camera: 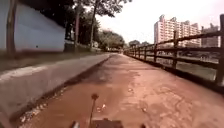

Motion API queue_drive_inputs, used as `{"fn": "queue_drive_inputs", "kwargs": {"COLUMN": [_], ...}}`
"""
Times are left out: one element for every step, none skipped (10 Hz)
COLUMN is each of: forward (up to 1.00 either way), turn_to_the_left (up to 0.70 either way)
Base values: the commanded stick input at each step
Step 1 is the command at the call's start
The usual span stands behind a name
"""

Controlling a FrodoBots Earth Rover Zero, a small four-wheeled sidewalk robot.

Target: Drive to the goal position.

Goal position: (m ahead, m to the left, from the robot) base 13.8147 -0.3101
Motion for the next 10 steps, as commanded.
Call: {"fn": "queue_drive_inputs", "kwargs": {"forward": [0.70,0.70,0.70,0.70,0.70,0.70,0.70,0.70,0.70,0.70], "turn_to_the_left": [0.00,0.00,0.00,0.00,0.00,0.00,0.00,0.00,-0.30,-0.35]}}
